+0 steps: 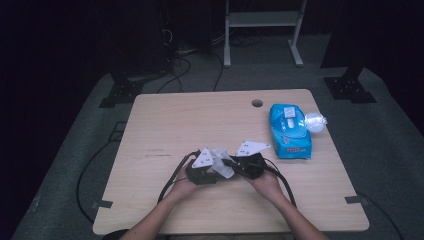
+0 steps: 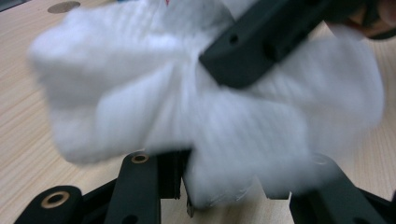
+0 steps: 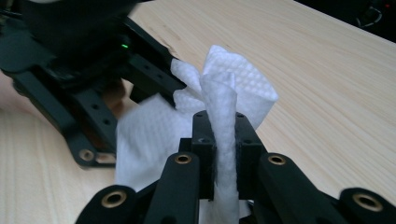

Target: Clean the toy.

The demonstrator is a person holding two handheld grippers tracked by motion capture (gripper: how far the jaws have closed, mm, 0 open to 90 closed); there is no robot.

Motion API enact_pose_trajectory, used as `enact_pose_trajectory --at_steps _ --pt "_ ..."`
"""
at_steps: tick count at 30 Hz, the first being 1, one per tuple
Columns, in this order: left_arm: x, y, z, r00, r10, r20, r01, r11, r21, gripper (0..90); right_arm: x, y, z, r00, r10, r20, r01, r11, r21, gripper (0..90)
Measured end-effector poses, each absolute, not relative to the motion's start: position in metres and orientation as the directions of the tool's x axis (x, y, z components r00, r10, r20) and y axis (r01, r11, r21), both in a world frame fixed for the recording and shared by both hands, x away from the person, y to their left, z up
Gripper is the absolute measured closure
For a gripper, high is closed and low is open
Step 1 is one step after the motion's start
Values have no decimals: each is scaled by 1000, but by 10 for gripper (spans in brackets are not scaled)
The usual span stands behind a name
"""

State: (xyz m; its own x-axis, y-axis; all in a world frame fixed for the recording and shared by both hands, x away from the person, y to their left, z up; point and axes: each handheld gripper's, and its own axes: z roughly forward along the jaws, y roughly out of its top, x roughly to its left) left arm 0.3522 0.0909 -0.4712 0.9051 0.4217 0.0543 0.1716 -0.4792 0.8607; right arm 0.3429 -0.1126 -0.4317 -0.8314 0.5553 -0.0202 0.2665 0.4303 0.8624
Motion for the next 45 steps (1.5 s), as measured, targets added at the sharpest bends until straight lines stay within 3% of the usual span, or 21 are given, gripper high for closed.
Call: enact_pose_trajectory --at_steps 12,19,22,26,33,39,45 --pt "353 92 -470 906 418 58 170 -488 856 578 354 -162 -430 -727 685 -50 323 405 856 814" --pt "353 92 -470 909 413 62 164 -490 856 579 347 -144 -432 -774 633 14 326 379 866 814" --pt "353 93 -470 908 414 62 166 -493 854 580 342 -129 -431 -803 595 -20 288 418 862 813" --pt "354 94 -470 909 413 63 165 -494 854 580 345 -140 -430 -775 629 -61 286 435 854 814" --pt "355 94 -470 909 412 66 163 -496 853 580 357 -179 -428 -687 726 -38 346 373 861 815" --pt "355 95 -470 908 414 64 165 -493 854 579 355 -175 -429 -698 716 -16 351 362 863 814" --pt "356 97 -470 906 418 63 169 -494 853 579 351 -161 -432 -734 677 -57 304 402 864 813"
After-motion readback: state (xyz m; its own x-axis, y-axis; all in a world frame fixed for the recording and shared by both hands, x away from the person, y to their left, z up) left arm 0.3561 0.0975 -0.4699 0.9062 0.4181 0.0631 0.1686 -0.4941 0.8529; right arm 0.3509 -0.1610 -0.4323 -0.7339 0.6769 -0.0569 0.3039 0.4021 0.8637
